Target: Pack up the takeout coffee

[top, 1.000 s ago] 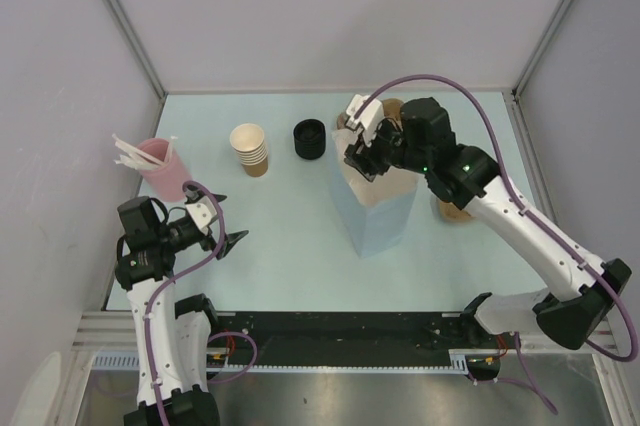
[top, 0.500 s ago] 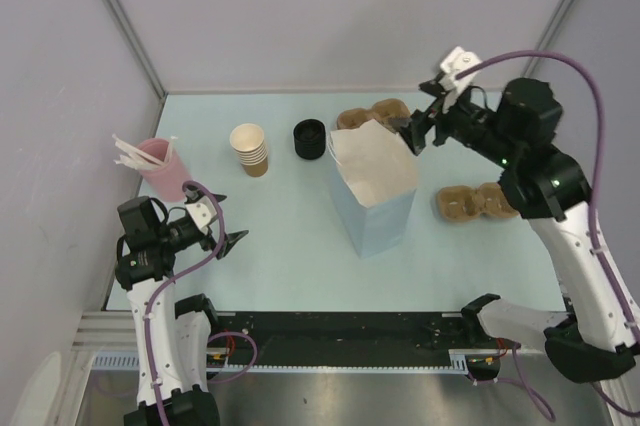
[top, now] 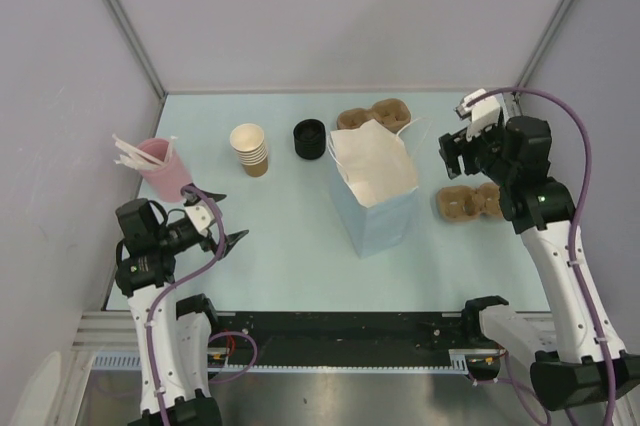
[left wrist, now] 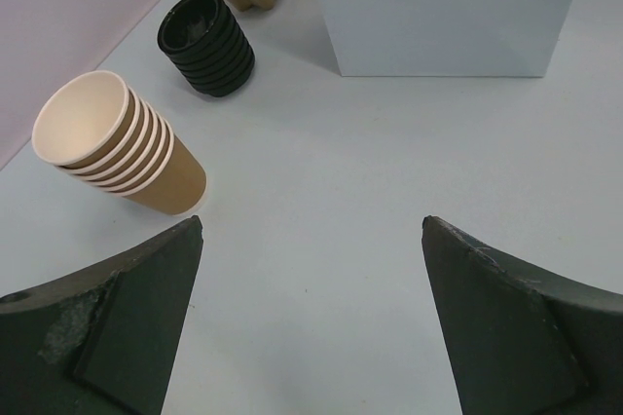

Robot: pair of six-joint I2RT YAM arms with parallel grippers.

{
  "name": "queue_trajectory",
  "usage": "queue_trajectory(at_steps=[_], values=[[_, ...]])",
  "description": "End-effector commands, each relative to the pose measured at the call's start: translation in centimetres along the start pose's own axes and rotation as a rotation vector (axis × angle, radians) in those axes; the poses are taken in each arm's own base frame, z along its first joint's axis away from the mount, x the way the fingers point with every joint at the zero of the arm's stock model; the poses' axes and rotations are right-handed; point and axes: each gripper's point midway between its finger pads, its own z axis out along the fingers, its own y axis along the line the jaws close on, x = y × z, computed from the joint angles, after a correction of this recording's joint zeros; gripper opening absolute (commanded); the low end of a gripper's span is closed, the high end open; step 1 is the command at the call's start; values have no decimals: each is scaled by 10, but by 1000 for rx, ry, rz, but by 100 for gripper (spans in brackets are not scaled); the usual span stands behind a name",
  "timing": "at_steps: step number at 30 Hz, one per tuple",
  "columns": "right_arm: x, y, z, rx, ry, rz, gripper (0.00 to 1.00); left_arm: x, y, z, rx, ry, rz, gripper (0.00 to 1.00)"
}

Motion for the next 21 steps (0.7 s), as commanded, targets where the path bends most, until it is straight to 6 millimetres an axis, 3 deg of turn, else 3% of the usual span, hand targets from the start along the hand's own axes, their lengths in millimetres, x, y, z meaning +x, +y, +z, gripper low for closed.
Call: queue_trajectory(at_steps=[1, 2, 6, 12, 16, 21], values=[[44, -4, 0, 2, 104, -6, 79, -13, -2, -1, 13, -49, 50, 100], [65, 4, 4, -26, 145, 8, 78, -12, -2, -1, 14, -49, 47, 100], [105, 26, 14, -111, 219, 60, 78, -11, -2, 0, 18, -49, 40, 100], [144, 76, 27, -353, 306, 160, 77, -10, -1, 0, 21, -48, 38, 100], [149, 105, 35, -464, 324, 177, 77, -8, -1, 1, 21, -47, 36, 100], [138, 150, 40, -583, 316, 161, 77, -9, -1, 0, 16, -45, 43, 100]])
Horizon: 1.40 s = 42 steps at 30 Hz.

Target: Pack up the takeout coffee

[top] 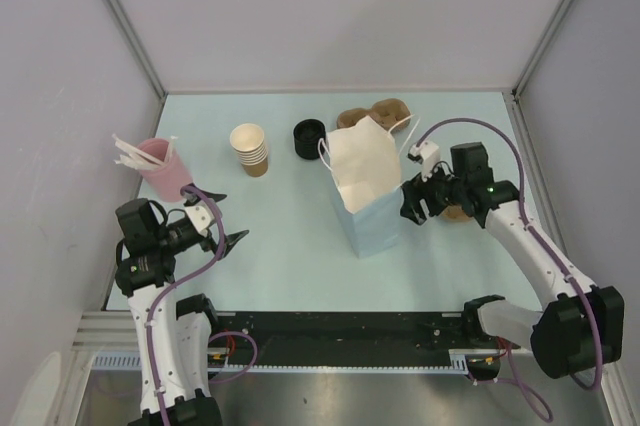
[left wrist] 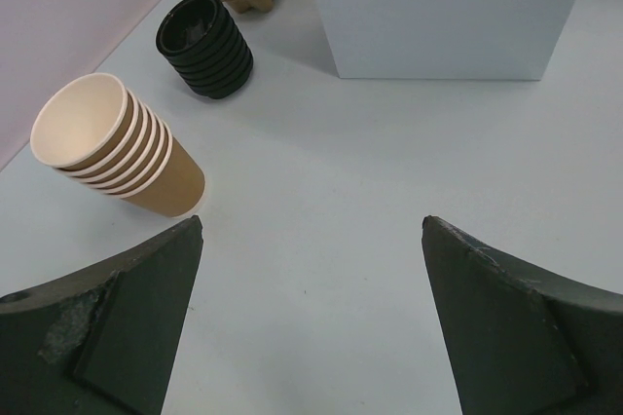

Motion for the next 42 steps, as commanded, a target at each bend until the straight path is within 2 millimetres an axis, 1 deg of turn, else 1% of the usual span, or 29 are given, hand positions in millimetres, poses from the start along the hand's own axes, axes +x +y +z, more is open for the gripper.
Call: queue_trajectory(at_steps=[1, 2, 3, 5, 6, 9, 13, 15, 18, 19, 20, 22, 23, 24, 25, 26, 27, 28, 29, 30, 31, 32, 34, 35, 37, 38, 39, 41, 42], values=[[-20, 36, 15, -119, -46, -31, 77, -7, -1, 0, 13, -40, 41, 100], [-25, 46, 19, -140, -59, -51, 77, -7, -1, 0, 14, -39, 42, 100], [-28, 50, 20, -146, -65, -42, 77, -7, -1, 0, 14, -39, 42, 100], [-30, 53, 24, -134, -62, -51, 77, -8, -1, 0, 13, -40, 43, 100], [-29, 54, 25, -131, -58, -56, 77, -8, -1, 0, 11, -40, 46, 100], [-22, 41, 23, -87, -34, -42, 76, -7, -2, 0, 18, -44, 43, 100], [-12, 49, 22, -142, 1, -32, 75, -9, -1, 1, 26, -50, 41, 100], [-12, 52, 21, -144, 0, -42, 75, -12, -1, 0, 29, -55, 45, 100], [-13, 63, 26, -154, 7, -81, 75, -23, 2, 0, 33, -77, 56, 100], [-13, 65, 27, -152, 11, -88, 75, -28, 2, 0, 36, -84, 59, 100], [-13, 65, 27, -148, 11, -104, 75, -39, 4, -2, 38, -99, 63, 100], [-12, 62, 22, -119, 14, -133, 76, -51, 7, -2, 52, -117, 72, 100], [-12, 57, 18, -96, 12, -162, 76, -64, 9, -3, 58, -131, 87, 100], [-11, 49, 15, -55, 18, -177, 77, -72, 10, -4, 61, -139, 98, 100], [-11, 40, 6, -21, 9, -174, 77, -78, 12, -2, 75, -148, 103, 100], [-12, 34, 1, -2, 3, -175, 77, -90, 13, -2, 80, -160, 92, 100], [-12, 29, -4, 9, -5, -197, 77, -96, 16, -1, 78, -161, 89, 100], [-11, 25, -13, 30, -11, -200, 77, -107, 17, 4, 95, -184, 120, 100], [-10, 18, -19, 51, -11, -201, 77, -116, 17, 5, 102, -193, 101, 100], [-4, 16, -25, 58, 12, -223, 77, -121, 20, 9, 93, -192, 102, 100], [-2, 15, -32, 68, 12, -240, 77, -133, 16, 15, 126, -219, 126, 100], [0, 10, -37, 88, 19, -243, 77, -140, 18, 21, 138, -222, 96, 100], [9, 6, -46, 105, 48, -259, 77, -156, 15, 33, 158, -242, 89, 100], [11, 3, -52, 120, 46, -259, 77, -159, 18, 41, 168, -240, 75, 100], [17, -10, -61, 160, 56, -235, 77, -166, 14, 52, 185, -245, 53, 100], [19, -16, -65, 184, 58, -223, 77, -168, 16, 58, 184, -248, 54, 100], [21, -31, -70, 232, 59, -188, 77, -167, 16, 63, 184, -242, 49, 100], [24, -48, -74, 285, 68, -156, 77, -166, 10, 72, 193, -231, 47, 100], [28, -65, -75, 322, 75, -116, 77, -164, 6, 76, 208, -227, 44, 100]])
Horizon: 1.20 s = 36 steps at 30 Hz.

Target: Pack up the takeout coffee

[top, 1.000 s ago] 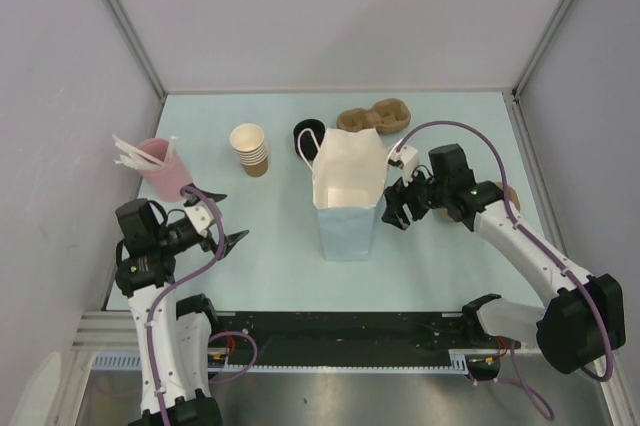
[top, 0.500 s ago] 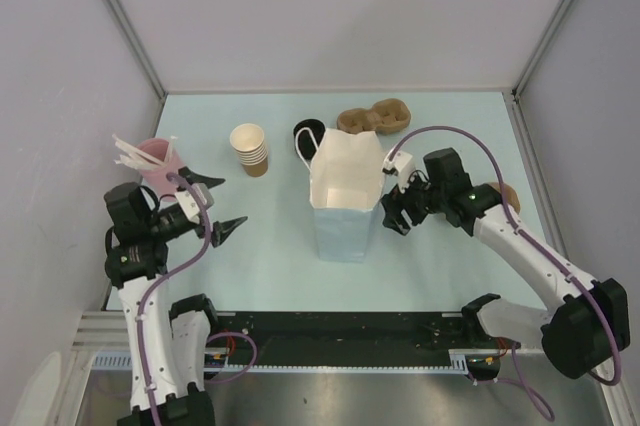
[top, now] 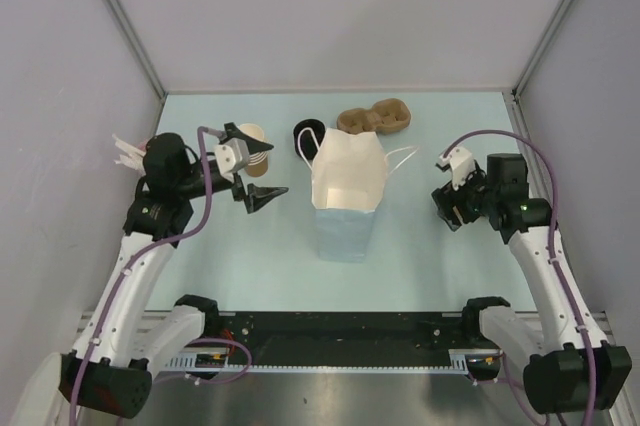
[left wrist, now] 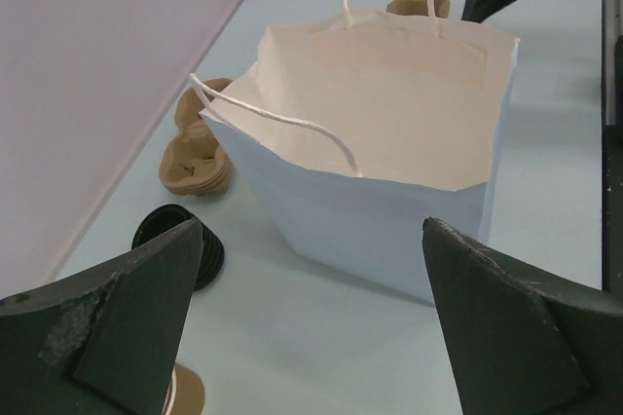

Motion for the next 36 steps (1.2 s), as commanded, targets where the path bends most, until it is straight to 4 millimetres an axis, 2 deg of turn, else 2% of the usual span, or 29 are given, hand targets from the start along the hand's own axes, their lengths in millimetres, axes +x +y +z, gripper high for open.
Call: queue_trajectory(at_steps=[1, 2, 3, 5, 6, 10, 14, 18, 24, 29, 36], values=[[14, -40, -1, 105, 46, 50, 77, -13, 4, 15, -30, -20, 5, 100], [21, -52, 0, 136, 59, 97, 76, -4, 3, 17, -30, -8, -13, 100], [26, -64, 8, 152, 76, 131, 75, -6, 0, 18, -29, -22, -3, 100], [31, -78, 16, 175, 95, 190, 75, 2, -5, 17, -24, -7, -13, 100], [37, -85, 25, 170, 123, 219, 75, 2, -9, 14, -24, 0, -3, 100], [52, -111, 41, 225, 160, 305, 74, 5, -14, -1, -56, 53, 74, 100], [60, -131, 53, 273, 177, 337, 74, 20, -21, -9, -75, 96, 70, 100], [64, -147, 56, 327, 196, 348, 74, 37, -26, -12, -85, 122, 50, 100], [80, -158, 61, 335, 239, 367, 74, 46, -32, -12, -81, 121, 30, 100], [99, -154, 70, 289, 295, 399, 70, 45, -34, -14, -83, 128, 26, 100], [113, -151, 80, 272, 341, 422, 65, 46, -37, -14, -73, 123, 23, 100]])
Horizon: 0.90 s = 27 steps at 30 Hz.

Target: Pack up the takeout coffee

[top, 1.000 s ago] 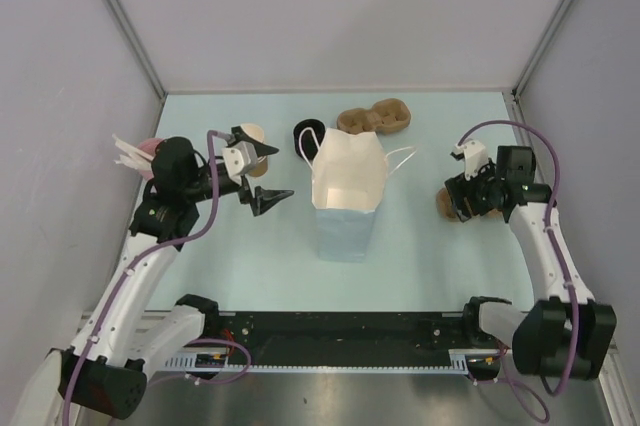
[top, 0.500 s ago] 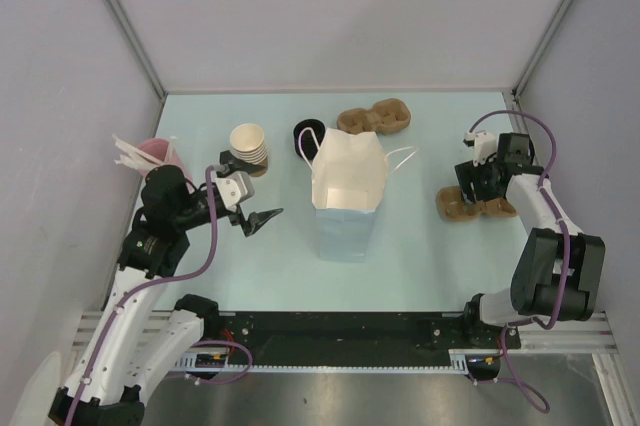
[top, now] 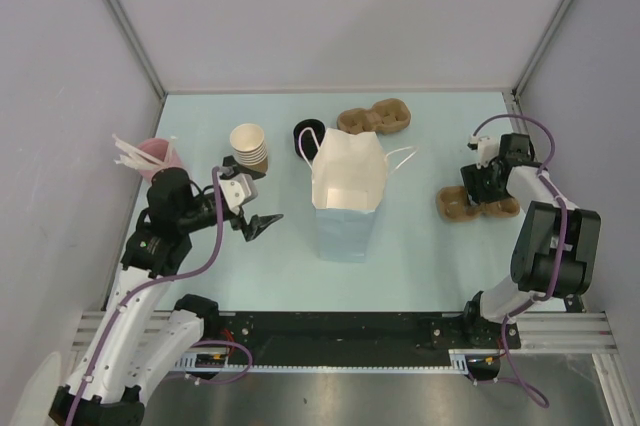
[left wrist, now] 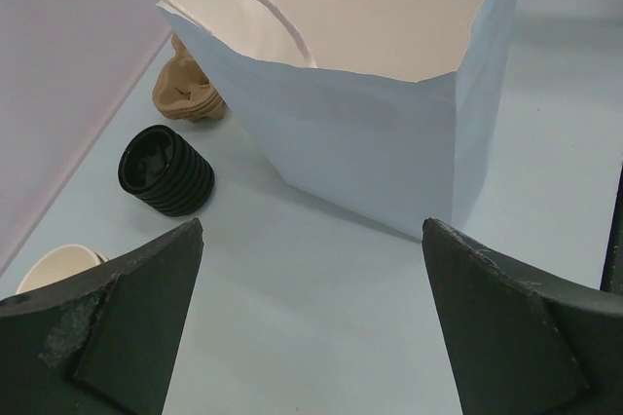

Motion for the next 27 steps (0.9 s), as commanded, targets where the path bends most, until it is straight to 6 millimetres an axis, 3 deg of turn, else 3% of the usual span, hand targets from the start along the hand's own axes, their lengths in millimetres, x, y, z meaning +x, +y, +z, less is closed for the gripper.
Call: queue_trajectory(at_steps=[1, 10, 27], values=[[-11, -10, 2, 25, -12, 4, 63, -3, -2, -1, 1, -13, 17, 100], [-4, -13, 5, 34, 52, 20, 52, 1, -2, 0, -1, -7, 11, 100], [7, -7, 8, -5, 159, 33, 57, 4, -2, 1, -1, -5, 10, 100]])
